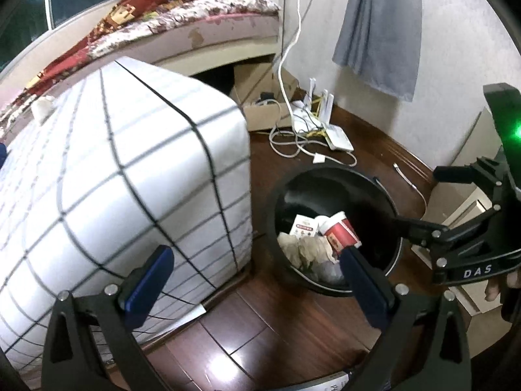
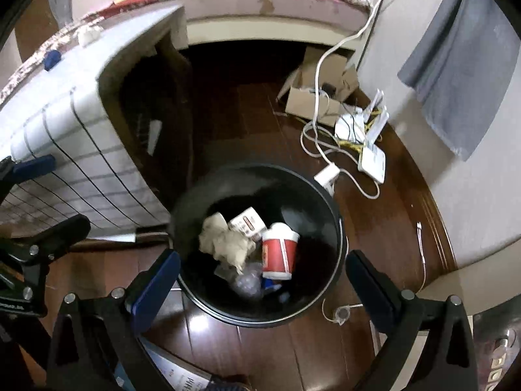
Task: Collect trash
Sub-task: 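Move both tools back over the table toward the blue cloth and tissue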
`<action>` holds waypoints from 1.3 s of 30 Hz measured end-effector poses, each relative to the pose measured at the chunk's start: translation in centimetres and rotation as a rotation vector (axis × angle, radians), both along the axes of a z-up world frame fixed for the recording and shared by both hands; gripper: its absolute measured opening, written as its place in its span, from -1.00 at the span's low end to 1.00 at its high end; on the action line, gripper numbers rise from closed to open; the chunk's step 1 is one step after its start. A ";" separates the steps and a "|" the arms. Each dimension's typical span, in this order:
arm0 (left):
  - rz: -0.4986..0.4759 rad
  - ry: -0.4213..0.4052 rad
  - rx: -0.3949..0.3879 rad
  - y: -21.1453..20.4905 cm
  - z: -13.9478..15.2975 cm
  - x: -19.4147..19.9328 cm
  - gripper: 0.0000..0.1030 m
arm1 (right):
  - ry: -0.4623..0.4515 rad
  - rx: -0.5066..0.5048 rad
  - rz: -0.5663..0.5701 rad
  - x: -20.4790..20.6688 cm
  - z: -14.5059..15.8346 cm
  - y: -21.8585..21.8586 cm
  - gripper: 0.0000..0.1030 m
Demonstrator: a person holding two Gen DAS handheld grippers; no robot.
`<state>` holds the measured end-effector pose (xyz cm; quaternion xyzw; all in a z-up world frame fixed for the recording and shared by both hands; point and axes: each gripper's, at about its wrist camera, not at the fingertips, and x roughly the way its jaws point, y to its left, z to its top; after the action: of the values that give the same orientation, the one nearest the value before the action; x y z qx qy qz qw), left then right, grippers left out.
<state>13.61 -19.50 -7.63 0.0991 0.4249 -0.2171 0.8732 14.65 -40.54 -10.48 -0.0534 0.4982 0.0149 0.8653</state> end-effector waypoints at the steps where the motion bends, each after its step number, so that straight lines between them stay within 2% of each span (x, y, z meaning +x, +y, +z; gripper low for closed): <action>1: 0.006 -0.009 0.001 0.3 0.4 -0.1 0.99 | -0.008 0.001 0.004 -0.1 0.4 0.2 0.98; 20: 0.168 -0.118 -0.013 6.9 4.7 0.7 0.99 | -0.124 0.012 0.130 0.6 5.6 6.4 0.98; 27: 0.243 -0.168 -0.023 10.2 6.6 0.8 0.99 | -0.193 0.050 0.188 2.2 8.6 10.5 0.98; 39: 0.415 -0.198 -0.068 18.9 8.3 1.2 0.99 | -0.262 0.106 0.304 4.4 11.0 19.1 0.98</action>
<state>14.86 -0.58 0.64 0.0010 0.3408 -0.0363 0.9394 19.03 -21.46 0.51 -0.0840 0.3659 0.1645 0.9121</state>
